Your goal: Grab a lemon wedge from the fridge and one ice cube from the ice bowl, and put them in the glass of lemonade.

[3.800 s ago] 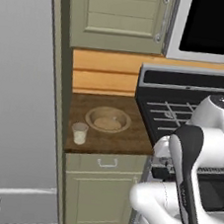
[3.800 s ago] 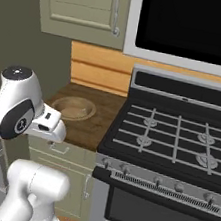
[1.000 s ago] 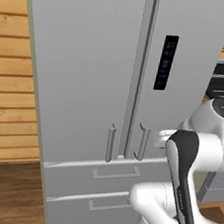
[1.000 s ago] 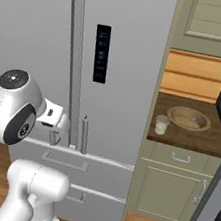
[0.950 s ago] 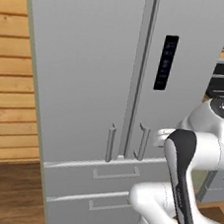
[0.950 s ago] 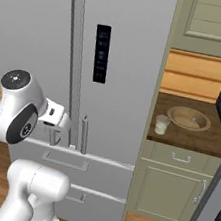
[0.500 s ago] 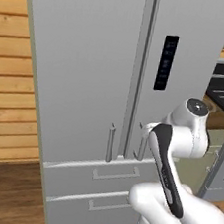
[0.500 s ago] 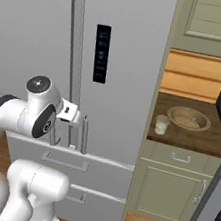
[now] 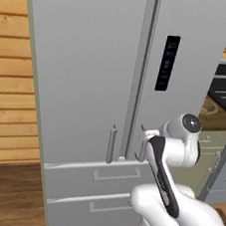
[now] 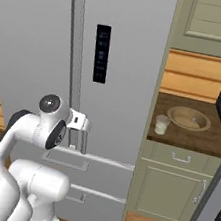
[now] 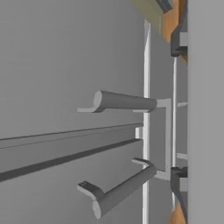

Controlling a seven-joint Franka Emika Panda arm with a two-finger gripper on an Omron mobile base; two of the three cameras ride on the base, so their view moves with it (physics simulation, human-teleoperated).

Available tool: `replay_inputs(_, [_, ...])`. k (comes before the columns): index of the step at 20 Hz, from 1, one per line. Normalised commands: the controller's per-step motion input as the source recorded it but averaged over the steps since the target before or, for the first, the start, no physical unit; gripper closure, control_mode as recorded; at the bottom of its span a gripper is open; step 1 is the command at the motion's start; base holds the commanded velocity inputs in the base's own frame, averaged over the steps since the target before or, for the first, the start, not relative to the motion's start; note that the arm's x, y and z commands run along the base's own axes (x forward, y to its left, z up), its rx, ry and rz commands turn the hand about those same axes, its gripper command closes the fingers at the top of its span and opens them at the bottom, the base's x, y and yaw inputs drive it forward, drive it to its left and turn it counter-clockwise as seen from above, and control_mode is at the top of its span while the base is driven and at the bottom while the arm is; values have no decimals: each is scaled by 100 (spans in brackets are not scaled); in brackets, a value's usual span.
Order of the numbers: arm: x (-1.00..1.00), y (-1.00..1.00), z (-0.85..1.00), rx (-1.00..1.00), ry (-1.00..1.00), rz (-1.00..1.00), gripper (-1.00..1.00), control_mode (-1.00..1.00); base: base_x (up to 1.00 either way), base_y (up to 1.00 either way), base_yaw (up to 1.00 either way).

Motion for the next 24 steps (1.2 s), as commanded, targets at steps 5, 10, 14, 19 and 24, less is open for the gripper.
replay_inputs(5, [48,-10,-6,0,9,0,-100,-100,0,0,0])
replay_inputs(10, [30,-15,0,0,9,0,-100,-100,0,0,0])
replay_inputs(14, [21,-5,-25,0,2,0,-100,-100,0,0,0])
replay_inputs(19, [17,0,-49,0,-2,0,-100,-100,0,0,0])
replay_inputs(24, [27,0,-49,0,0,0,-100,-100,0,0,0])
